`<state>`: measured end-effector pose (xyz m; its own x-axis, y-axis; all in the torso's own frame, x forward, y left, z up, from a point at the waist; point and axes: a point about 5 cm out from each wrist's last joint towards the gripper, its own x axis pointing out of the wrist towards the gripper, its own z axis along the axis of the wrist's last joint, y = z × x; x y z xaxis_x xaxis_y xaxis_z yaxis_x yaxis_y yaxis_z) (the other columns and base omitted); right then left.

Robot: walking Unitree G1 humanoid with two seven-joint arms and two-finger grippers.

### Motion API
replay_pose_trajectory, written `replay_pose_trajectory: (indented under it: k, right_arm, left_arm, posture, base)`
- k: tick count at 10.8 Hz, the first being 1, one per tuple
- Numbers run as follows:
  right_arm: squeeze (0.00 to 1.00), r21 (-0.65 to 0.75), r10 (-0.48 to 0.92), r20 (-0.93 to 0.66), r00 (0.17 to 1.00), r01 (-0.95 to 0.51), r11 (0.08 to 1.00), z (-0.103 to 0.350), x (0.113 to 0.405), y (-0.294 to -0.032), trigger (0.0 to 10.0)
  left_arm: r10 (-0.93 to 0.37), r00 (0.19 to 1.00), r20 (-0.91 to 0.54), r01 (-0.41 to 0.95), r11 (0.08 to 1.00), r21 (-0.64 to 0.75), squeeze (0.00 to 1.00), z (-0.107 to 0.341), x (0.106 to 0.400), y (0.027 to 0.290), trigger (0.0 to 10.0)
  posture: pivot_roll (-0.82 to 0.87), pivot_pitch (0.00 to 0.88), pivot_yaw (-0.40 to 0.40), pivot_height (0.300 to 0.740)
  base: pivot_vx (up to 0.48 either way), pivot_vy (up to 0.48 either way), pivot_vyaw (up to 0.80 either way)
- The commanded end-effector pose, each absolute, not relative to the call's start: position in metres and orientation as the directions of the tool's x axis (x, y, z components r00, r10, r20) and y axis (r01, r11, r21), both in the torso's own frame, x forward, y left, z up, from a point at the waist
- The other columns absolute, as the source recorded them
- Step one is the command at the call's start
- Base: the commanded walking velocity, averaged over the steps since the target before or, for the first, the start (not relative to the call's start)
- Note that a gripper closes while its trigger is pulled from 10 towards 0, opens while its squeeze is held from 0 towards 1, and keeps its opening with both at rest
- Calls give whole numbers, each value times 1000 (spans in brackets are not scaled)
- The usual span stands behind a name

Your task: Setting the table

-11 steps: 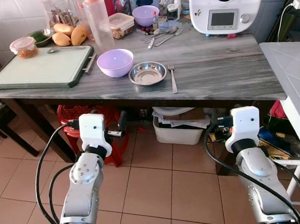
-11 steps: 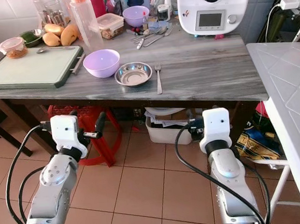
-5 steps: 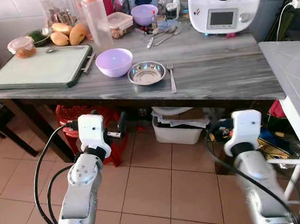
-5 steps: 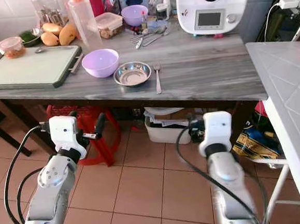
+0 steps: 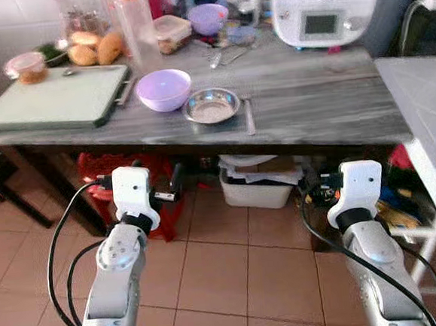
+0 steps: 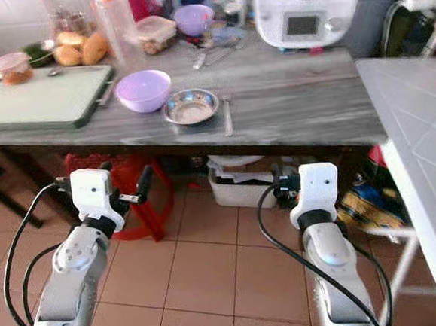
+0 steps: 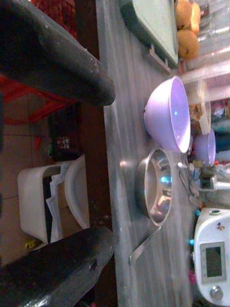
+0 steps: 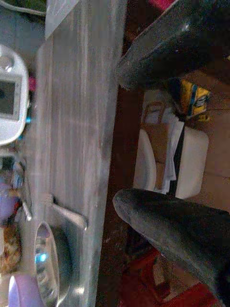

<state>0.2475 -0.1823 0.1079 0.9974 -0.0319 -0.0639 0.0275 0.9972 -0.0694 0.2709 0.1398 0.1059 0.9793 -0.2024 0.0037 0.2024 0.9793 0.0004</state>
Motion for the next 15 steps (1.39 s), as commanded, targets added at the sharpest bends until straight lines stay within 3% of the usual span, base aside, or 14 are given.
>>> replay_pose_trajectory:
  k: [1,5,15]
  right_arm:
    - [0,-63,-31,-58,998,27,998,111,248,-182,10000]
    - [0,-64,-17,-55,998,14,998,111,249,-181,10000]
    - [0,-67,-24,-63,998,20,998,108,251,-181,10000]
  left_arm:
    - [-172,985,0,172,985,9,0,108,272,143,10000]
    - [-160,987,-11,160,987,10,0,107,273,144,10000]
    - [-169,985,-11,170,985,15,0,107,274,142,10000]
  posture:
    - [-53,0,60,740]
    - [-49,0,57,740]
    - [-44,0,56,740]
  base:
    - [0,0,0]
    - [0,0,0]
    - [-203,0,0]
